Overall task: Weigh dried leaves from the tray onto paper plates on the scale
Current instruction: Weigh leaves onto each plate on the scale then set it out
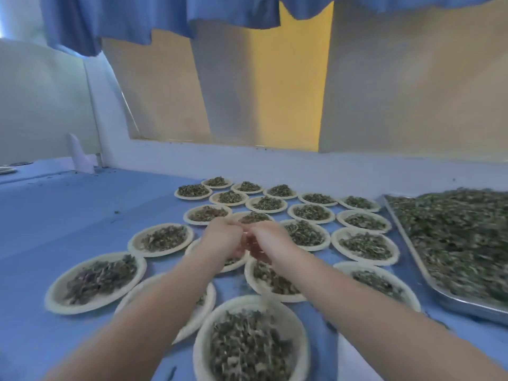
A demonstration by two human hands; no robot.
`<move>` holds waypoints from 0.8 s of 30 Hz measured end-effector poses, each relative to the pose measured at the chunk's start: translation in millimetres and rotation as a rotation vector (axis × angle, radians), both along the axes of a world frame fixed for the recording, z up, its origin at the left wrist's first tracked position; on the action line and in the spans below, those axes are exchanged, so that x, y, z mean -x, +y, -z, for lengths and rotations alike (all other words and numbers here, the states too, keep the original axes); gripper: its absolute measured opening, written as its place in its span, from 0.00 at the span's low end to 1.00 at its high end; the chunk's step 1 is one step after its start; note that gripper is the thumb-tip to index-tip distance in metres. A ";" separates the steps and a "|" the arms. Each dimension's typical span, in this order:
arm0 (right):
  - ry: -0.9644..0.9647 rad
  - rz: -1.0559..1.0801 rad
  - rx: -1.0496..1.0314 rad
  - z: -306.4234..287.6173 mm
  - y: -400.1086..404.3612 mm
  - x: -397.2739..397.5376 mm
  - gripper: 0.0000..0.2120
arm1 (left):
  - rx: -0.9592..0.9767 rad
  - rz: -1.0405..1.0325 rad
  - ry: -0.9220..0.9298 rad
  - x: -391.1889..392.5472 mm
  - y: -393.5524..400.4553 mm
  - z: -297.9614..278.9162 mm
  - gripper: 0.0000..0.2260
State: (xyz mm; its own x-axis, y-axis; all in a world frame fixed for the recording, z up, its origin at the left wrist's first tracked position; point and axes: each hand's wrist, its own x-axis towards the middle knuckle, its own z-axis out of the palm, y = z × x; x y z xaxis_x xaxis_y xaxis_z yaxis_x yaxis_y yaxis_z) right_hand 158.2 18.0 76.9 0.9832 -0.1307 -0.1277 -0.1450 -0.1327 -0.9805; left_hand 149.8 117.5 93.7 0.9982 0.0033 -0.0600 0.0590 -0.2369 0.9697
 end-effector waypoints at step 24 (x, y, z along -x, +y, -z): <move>0.325 0.306 1.444 -47.0 -368.4 327.5 0.17 | -0.184 0.646 -0.223 265.7 -376.7 3.6 0.21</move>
